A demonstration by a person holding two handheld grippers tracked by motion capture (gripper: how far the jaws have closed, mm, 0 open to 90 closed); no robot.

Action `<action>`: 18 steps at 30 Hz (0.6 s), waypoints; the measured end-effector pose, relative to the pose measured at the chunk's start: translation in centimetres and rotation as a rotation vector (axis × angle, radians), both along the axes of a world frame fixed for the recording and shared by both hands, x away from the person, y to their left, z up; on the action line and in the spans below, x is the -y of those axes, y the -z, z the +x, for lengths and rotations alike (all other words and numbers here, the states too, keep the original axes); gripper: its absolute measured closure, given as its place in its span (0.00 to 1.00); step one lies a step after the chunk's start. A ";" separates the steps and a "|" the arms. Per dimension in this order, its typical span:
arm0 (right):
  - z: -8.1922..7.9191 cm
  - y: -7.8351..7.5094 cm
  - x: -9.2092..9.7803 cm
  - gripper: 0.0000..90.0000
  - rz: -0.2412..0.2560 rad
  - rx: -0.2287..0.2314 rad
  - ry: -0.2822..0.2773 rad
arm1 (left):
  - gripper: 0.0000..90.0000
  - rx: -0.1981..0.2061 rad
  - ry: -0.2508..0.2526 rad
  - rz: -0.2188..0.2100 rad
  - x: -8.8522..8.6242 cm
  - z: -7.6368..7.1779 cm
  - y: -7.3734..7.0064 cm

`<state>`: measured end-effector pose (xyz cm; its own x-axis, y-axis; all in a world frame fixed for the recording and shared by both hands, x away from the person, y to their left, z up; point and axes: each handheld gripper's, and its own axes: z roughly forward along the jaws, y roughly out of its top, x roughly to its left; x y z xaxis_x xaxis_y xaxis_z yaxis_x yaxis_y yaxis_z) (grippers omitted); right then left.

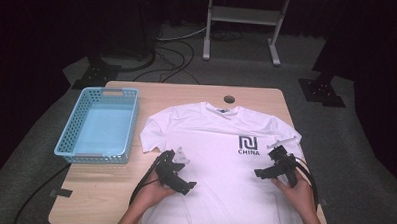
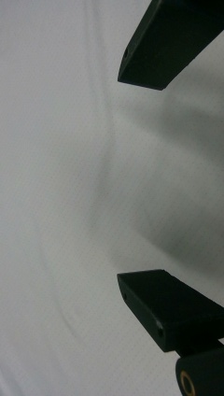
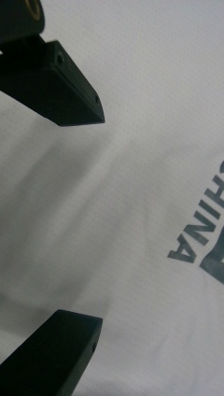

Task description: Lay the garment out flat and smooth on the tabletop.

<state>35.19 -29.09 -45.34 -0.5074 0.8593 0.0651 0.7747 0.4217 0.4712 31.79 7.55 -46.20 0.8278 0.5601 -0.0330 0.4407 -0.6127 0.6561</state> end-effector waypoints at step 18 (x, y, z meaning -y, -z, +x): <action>3.4 1.3 -0.4 0.00 -0.066 -0.002 0.053 | 0.05 0.006 -0.009 0.038 0.3 3.7 1.1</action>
<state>38.64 -28.74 -46.62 -0.4608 0.8875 0.0090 0.7979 0.4098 0.4421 35.50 7.29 -47.33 0.8228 0.5683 -0.0061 0.4423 -0.6335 0.6349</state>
